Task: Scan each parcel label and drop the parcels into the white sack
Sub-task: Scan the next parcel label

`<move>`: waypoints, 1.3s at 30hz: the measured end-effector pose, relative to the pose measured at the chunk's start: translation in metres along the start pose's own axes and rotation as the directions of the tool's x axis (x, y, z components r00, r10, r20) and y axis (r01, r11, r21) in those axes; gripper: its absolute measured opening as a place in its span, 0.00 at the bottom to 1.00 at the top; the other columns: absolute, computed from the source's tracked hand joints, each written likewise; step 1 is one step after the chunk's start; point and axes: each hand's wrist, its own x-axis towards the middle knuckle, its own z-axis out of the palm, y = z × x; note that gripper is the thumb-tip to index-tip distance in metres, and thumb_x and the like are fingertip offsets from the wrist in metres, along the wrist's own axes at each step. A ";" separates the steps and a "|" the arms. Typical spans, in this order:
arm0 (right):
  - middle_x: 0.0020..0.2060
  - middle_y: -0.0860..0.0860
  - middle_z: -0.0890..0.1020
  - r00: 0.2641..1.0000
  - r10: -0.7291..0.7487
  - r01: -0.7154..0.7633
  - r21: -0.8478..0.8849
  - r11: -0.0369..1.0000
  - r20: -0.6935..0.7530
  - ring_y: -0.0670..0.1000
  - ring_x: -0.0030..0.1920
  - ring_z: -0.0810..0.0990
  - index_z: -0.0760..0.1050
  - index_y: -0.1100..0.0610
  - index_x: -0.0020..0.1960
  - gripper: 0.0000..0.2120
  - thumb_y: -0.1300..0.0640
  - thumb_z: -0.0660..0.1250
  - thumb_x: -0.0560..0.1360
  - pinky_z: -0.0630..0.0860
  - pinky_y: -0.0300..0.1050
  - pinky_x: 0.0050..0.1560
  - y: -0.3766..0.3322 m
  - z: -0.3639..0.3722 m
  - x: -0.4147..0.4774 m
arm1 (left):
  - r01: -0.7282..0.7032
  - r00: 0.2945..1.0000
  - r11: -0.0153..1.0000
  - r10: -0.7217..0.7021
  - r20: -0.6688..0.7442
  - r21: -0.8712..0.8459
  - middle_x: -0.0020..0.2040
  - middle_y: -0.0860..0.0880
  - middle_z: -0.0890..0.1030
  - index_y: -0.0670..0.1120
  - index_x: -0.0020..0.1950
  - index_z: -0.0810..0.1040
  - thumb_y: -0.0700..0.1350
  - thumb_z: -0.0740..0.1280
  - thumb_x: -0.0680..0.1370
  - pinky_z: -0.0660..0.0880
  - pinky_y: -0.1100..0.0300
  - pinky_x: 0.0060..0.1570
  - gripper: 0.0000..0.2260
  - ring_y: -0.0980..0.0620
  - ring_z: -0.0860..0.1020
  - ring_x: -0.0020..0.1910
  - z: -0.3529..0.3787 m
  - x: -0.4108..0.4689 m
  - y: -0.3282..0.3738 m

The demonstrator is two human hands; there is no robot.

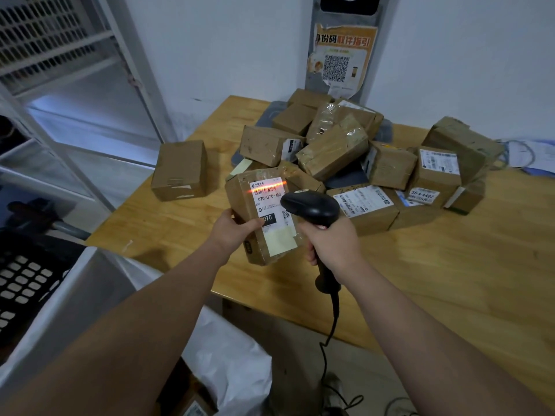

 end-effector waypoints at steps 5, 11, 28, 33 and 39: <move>0.23 0.52 0.76 1.000 0.003 -0.003 -0.016 1.000 0.000 0.50 0.24 0.76 0.75 0.61 0.36 0.10 0.57 0.70 0.73 0.74 0.43 0.32 -0.001 -0.002 -0.004 | -0.004 1.000 1.000 0.003 -0.003 -0.003 0.59 0.48 0.78 0.44 0.67 0.71 0.45 0.74 0.73 0.76 0.53 0.57 0.24 0.49 0.76 0.56 0.002 0.001 0.000; 0.23 0.51 0.76 1.000 0.011 -0.011 -0.007 1.000 0.005 0.50 0.23 0.76 0.75 0.61 0.37 0.08 0.58 0.70 0.72 0.74 0.43 0.32 -0.003 -0.003 -0.007 | -0.009 1.000 1.000 0.009 -0.010 -0.004 0.56 0.50 0.77 0.45 0.67 0.72 0.45 0.74 0.73 0.75 0.53 0.56 0.24 0.49 0.76 0.56 0.003 0.002 0.000; 0.21 0.48 0.75 0.988 -0.086 0.090 -0.028 0.996 0.126 0.46 0.22 0.75 0.76 0.59 0.37 0.09 0.57 0.71 0.73 0.73 0.40 0.28 -0.006 0.011 -0.004 | -0.097 0.991 0.994 0.092 -0.093 -0.048 0.58 0.50 0.75 0.45 0.71 0.65 0.47 0.74 0.73 0.73 0.66 0.44 0.31 0.52 0.74 0.56 -0.006 -0.015 -0.011; 0.23 0.48 0.76 0.968 -0.063 0.061 0.018 0.998 0.243 0.45 0.23 0.75 0.76 0.58 0.37 0.09 0.58 0.72 0.73 0.75 0.40 0.28 0.006 0.030 -0.011 | -0.136 0.963 0.985 0.105 -0.250 -0.109 0.59 0.52 0.75 0.46 0.73 0.61 0.47 0.76 0.71 0.73 0.68 0.42 0.35 0.55 0.75 0.55 -0.017 -0.048 -0.034; 0.24 0.52 0.74 0.895 -0.018 0.026 -0.012 1.000 0.446 0.50 0.25 0.74 0.74 0.57 0.34 0.11 0.61 0.72 0.74 0.72 0.45 0.31 0.053 0.052 -0.026 | -0.122 0.851 0.985 0.042 -0.523 -0.120 0.58 0.57 0.73 0.50 0.71 0.61 0.47 0.76 0.71 0.74 0.65 0.50 0.34 0.60 0.75 0.55 -0.025 -0.115 -0.110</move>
